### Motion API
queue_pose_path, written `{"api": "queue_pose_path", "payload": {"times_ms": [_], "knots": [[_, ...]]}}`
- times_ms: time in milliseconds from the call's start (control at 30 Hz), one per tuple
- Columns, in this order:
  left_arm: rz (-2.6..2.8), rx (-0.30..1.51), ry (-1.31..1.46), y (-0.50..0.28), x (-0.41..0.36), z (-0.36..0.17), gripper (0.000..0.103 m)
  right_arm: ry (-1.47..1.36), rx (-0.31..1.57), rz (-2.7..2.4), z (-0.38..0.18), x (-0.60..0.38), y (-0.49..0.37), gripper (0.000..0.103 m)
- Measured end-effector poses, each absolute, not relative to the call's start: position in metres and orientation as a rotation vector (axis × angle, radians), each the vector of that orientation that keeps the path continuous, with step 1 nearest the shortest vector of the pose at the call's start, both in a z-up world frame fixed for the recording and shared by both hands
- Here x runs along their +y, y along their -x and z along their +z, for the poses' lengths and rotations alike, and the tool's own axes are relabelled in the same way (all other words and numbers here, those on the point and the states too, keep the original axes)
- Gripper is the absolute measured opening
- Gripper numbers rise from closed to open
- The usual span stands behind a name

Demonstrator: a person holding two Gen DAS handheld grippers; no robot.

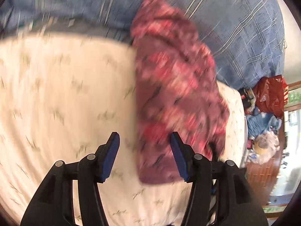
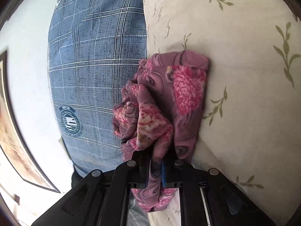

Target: Fold small clothes

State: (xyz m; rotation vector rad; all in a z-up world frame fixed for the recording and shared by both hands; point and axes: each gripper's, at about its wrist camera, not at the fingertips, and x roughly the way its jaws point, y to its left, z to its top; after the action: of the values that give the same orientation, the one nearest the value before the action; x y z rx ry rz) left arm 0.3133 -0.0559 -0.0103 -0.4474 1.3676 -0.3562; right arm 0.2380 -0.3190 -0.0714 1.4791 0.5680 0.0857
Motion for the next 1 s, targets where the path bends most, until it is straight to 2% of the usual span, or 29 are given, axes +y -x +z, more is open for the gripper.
{"api": "queue_pose_path", "payload": {"times_ms": [100,267,367,433,500,533,567,700,900,933,967,1000], "knots": [[-0.393,1.364,0.503,-0.3,-0.044,-0.016,0.054,-1.474,0.572,0.06,-0.07,-0.318,-0.241,0.01],[-0.457,1.308,0.544,-0.29,-0.035,-0.008,0.054,-1.669,0.602,0.224,-0.091,-0.331,-0.248,0.011],[-0.519,1.235,0.563,-0.286,-0.036,-0.002,0.058,-1.408,0.744,0.188,-0.055,-0.334,-0.246,0.017],[-0.535,1.178,0.567,-0.283,-0.035,-0.001,0.067,-1.225,0.697,0.199,-0.016,-0.339,-0.246,0.02],[-0.559,1.123,0.584,-0.281,-0.032,-0.003,0.067,-1.1,0.642,0.197,0.021,-0.345,-0.258,0.04],[-0.575,1.11,0.599,-0.282,-0.032,-0.007,0.067,-1.046,0.628,0.194,0.036,-0.347,-0.272,0.064],[-0.581,1.1,0.608,-0.283,-0.032,-0.011,0.067,-0.995,0.635,0.199,0.048,-0.346,-0.291,0.073],[-0.539,1.12,0.518,-0.296,-0.045,-0.014,0.067,-0.83,0.739,0.174,0.064,-0.334,-0.367,0.073],[-0.523,1.131,0.501,-0.304,-0.054,-0.021,0.067,-0.602,0.963,0.137,0.024,-0.282,-0.458,0.068],[-0.514,1.127,0.486,-0.304,-0.054,-0.02,0.067,-0.545,1.005,0.101,0.016,-0.274,-0.465,0.053],[-0.505,1.12,0.479,-0.305,-0.052,-0.02,0.067,-0.503,1.037,0.077,0.009,-0.267,-0.469,0.018],[-0.494,1.114,0.484,-0.306,-0.05,-0.019,0.067,-0.484,1.056,0.098,0.006,-0.261,-0.473,0.005]]}}
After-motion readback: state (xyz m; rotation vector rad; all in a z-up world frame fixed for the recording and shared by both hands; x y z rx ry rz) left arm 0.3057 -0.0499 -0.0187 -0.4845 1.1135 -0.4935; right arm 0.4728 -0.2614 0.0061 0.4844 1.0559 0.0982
